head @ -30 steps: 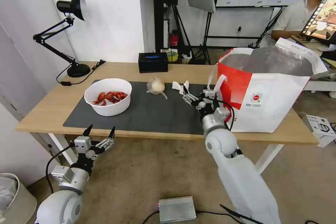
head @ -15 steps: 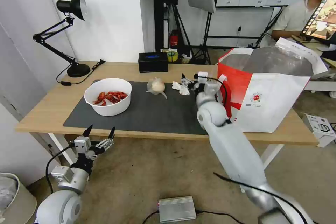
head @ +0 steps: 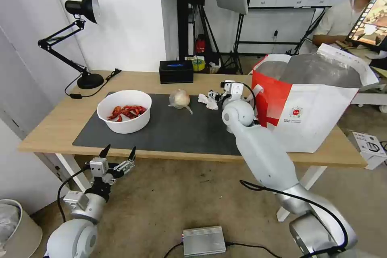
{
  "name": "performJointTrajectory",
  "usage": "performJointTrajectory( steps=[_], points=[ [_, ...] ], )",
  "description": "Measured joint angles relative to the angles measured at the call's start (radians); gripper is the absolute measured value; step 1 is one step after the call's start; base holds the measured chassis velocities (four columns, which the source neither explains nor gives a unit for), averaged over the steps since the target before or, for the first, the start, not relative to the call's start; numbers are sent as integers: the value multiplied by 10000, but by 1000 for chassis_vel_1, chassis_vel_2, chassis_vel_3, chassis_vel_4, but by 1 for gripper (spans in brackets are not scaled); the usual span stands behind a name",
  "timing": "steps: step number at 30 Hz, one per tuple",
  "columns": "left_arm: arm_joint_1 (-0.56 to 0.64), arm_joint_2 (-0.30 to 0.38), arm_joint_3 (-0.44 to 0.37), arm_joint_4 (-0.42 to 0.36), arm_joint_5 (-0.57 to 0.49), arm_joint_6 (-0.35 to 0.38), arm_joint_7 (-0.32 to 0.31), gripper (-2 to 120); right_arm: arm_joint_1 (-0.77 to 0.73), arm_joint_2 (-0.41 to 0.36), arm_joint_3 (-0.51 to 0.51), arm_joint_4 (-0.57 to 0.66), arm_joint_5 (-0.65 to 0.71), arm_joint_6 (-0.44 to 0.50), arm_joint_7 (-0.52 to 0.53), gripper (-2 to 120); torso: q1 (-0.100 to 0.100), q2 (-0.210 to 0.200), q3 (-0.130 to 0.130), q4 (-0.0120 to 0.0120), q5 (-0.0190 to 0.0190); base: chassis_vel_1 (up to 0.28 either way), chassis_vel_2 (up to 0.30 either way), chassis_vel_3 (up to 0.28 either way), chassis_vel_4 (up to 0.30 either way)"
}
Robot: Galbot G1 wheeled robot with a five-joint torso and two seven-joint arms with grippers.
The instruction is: Pick up the trash from the table and place it into the takeout bag.
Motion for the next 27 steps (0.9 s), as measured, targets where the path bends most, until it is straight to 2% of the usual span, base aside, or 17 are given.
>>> performJointTrajectory(
  steps=[14,27],
  points=[
    [8,-69,11,-9,28,-19,33,100,1004,614,-325,-1898,-395,325,-687,100,-1,0,-1,1,0,0,0,0,0],
    [125,-257,-29,-161,209,-31,45,100,968,784,-238,-2486,-928,758,-1191,100,-1,0,-1,-1,0,0,0,0,0]
  ],
)
